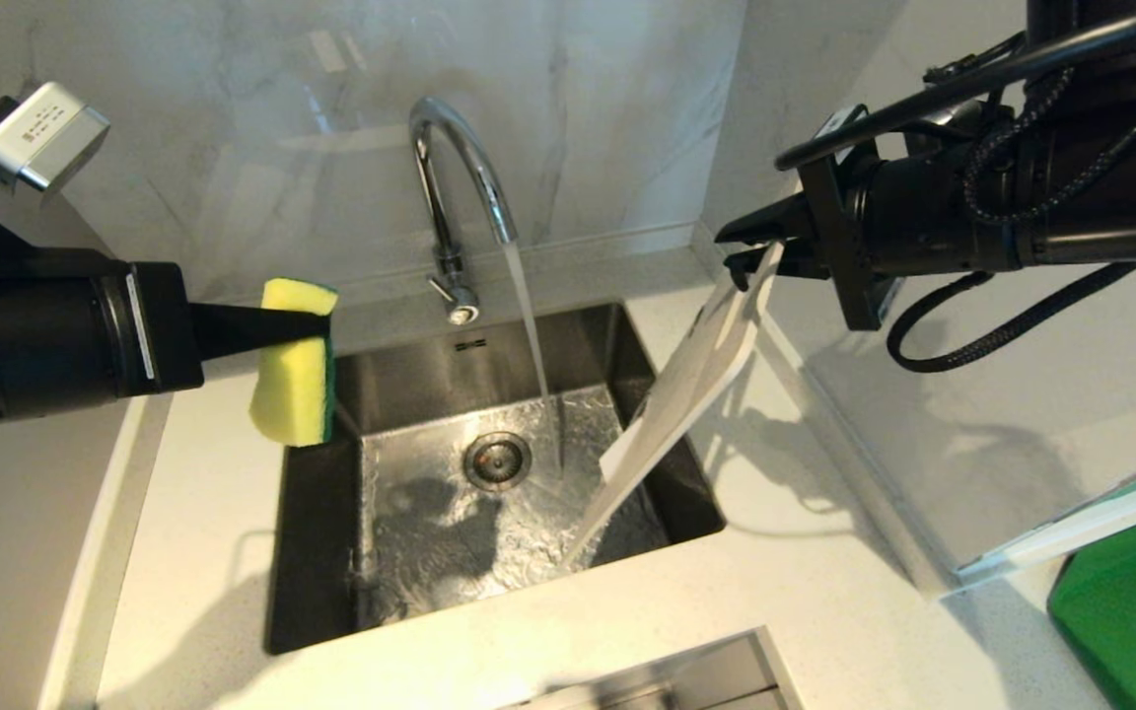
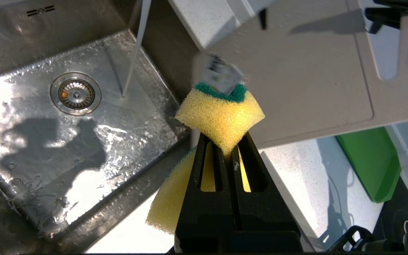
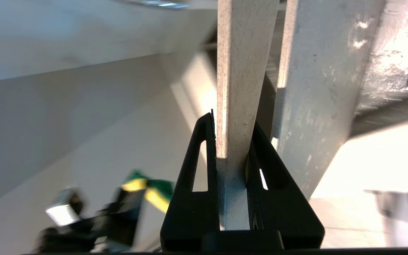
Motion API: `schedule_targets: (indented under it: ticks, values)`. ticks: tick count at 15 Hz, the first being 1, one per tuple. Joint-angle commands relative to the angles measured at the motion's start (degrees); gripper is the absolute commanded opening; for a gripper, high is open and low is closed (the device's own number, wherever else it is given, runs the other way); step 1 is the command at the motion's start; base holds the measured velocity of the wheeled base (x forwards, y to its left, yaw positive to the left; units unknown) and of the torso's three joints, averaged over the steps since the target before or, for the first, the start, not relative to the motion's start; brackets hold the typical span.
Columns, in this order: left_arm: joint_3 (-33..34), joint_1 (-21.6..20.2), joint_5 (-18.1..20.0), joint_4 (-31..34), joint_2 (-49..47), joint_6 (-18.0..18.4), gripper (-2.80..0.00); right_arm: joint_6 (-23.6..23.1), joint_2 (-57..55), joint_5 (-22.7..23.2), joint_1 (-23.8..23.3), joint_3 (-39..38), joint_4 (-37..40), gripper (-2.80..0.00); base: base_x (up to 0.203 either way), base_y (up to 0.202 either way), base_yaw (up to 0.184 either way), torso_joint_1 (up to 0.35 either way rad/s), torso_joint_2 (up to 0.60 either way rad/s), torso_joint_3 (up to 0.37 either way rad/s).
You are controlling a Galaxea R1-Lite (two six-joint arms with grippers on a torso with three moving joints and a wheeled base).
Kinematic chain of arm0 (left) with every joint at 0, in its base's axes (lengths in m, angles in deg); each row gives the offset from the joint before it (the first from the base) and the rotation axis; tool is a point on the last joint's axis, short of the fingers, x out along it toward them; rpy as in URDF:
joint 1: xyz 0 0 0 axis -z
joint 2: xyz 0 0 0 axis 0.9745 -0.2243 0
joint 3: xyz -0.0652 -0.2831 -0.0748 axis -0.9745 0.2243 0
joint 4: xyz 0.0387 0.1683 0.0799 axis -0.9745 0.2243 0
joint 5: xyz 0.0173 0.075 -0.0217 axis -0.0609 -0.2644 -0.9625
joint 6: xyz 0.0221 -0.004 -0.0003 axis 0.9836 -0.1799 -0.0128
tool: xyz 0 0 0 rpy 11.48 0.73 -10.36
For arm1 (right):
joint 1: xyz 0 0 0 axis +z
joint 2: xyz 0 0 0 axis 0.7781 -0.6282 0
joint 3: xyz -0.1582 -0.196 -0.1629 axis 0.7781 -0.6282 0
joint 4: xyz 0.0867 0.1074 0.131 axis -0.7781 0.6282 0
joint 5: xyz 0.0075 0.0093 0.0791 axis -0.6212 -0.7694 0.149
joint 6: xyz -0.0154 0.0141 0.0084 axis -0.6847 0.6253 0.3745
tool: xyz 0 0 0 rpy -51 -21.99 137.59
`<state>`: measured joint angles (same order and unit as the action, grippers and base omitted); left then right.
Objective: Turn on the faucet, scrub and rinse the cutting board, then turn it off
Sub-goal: Scrub the cutting board underwater, then put down the cutting board
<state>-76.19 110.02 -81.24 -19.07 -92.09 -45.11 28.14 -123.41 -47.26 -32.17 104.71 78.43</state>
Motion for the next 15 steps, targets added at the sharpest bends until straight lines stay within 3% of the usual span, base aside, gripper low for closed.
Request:
schedule_targets:
  ticks: [1,15]
  values:
    - [-0.2,0.0,0.0,-0.2,-1.0,-0.1,-2.80,0.1,3.2,-0.3,0.1,-0.1,2.9,-2.80,0.000,0.000,0.000,0.000,0.00,0.000]
    - [-1.7,0.1,0.0,-0.1,-1.7,-0.2,-2.80,0.1,7.9,-0.4,0.2,-1.5,7.0,-2.80,0.000,0.000,0.000,0.000,0.00,0.000]
